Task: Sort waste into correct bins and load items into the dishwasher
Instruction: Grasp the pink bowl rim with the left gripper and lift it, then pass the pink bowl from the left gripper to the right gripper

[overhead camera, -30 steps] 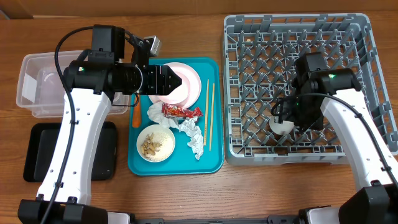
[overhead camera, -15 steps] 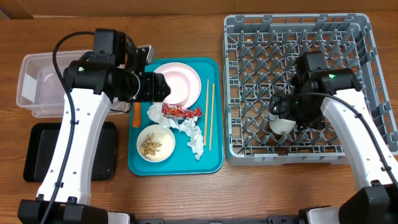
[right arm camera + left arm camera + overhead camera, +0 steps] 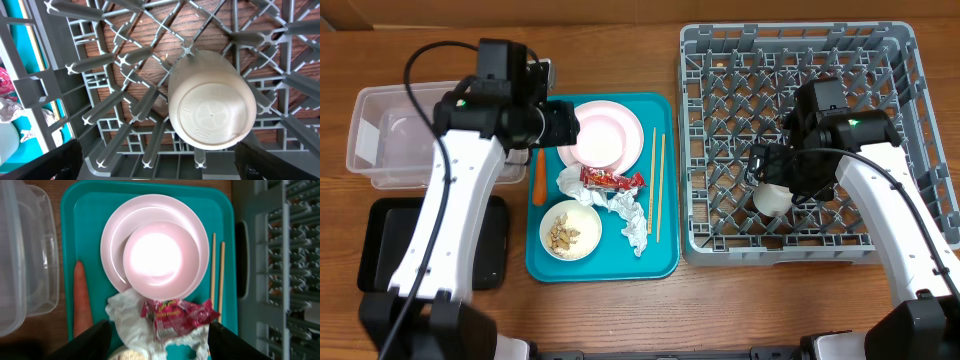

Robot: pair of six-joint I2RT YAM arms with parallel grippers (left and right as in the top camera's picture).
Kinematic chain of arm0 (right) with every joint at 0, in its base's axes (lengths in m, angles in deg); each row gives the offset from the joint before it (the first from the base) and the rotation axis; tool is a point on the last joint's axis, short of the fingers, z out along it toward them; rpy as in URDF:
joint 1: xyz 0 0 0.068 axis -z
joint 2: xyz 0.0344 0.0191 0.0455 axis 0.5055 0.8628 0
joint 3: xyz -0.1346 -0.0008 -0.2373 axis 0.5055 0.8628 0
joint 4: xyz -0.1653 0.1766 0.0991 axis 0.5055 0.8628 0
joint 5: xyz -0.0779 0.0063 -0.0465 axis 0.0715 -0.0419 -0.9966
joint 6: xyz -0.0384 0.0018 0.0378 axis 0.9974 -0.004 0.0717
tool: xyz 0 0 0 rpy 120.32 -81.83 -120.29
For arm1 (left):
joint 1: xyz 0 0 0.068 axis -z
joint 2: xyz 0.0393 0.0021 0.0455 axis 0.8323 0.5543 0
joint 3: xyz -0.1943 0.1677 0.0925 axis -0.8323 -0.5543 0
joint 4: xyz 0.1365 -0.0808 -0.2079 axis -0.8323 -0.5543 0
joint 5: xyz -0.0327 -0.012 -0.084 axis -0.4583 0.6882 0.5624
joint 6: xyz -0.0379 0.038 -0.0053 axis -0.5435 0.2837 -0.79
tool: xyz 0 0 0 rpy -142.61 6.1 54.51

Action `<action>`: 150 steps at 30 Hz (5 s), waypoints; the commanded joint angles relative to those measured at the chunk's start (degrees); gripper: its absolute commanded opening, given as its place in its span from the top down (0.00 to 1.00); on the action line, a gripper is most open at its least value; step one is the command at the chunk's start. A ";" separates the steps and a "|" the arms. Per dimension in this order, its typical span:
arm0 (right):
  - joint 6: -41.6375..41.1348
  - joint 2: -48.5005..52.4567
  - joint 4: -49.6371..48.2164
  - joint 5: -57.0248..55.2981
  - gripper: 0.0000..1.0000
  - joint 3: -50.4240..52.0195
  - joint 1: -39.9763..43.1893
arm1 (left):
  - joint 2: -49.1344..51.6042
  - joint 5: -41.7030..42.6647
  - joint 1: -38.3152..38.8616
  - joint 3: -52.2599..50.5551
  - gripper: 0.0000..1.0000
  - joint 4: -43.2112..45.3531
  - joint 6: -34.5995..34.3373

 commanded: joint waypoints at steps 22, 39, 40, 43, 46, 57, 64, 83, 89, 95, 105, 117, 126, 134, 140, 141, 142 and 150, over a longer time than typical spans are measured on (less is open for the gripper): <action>0.17 -0.57 -0.92 0.50 0.00 0.15 -0.11 | 21.84 0.57 0.92 -1.14 0.48 8.33 -5.05; 0.17 -0.57 -0.92 0.50 0.00 0.15 -0.11 | 22.51 -5.05 2.32 -1.55 0.62 9.14 -5.05; 0.17 -0.57 -0.92 0.50 0.00 0.15 -0.11 | 22.51 -5.01 2.32 -1.73 0.61 9.16 -5.05; 0.17 -0.57 -0.92 0.50 0.00 0.15 -0.11 | 22.62 -4.85 2.32 -1.77 0.61 9.27 -5.07; 0.17 -0.57 -0.92 0.50 0.00 0.15 -0.11 | 22.62 -4.85 2.32 -1.77 0.62 9.44 -5.07; 0.17 -0.57 -0.92 0.50 0.00 0.15 -0.11 | 23.15 -4.85 2.32 -1.79 0.66 9.62 -5.07; 0.17 -0.57 -0.94 0.48 0.00 0.15 -0.11 | 23.17 -4.92 2.69 -1.86 0.67 9.55 -5.07; 0.17 -0.57 -2.60 0.52 0.00 0.15 -0.11 | 23.12 -5.07 3.21 -2.69 0.96 10.88 -5.01; 0.17 -0.57 -5.57 0.55 0.00 -0.35 -0.11 | 22.32 -5.27 2.95 -0.20 0.96 10.49 -5.01; 0.17 -0.59 -7.19 0.57 0.00 -3.67 -0.11 | 19.67 -5.29 2.95 5.66 0.96 7.93 -4.72; 3.28 -0.57 -10.32 18.36 0.09 -7.74 -0.13 | 14.86 -4.59 4.66 12.50 0.96 -0.39 -4.59; 3.28 -0.57 -10.43 22.36 0.33 -7.17 -1.03 | 14.56 -0.66 14.88 12.50 0.96 -3.65 -4.57; 3.02 -0.31 -11.43 11.87 0.40 -6.86 -8.20 | 14.32 -0.24 17.31 12.57 0.96 -3.39 -4.57; 1.27 0.68 -17.00 1.14 0.45 -5.16 -13.99 | 13.77 -0.24 17.31 12.68 0.96 -3.48 -4.57; 1.27 2.82 -20.63 1.14 0.49 -4.76 -14.32 | 11.52 -0.26 17.27 12.68 0.96 -3.34 -4.55; 1.27 3.30 -20.79 1.14 0.49 -4.76 -14.32 | 11.08 -0.24 17.27 12.68 0.96 -3.34 -4.39; 1.27 3.67 -20.83 1.16 0.49 -4.76 -14.32 | 10.88 -0.26 17.27 12.68 0.96 -3.34 -4.39; 1.27 6.27 -21.20 3.93 0.58 -4.79 -14.32 | 9.62 -0.28 17.27 12.66 0.96 -3.34 -4.39</action>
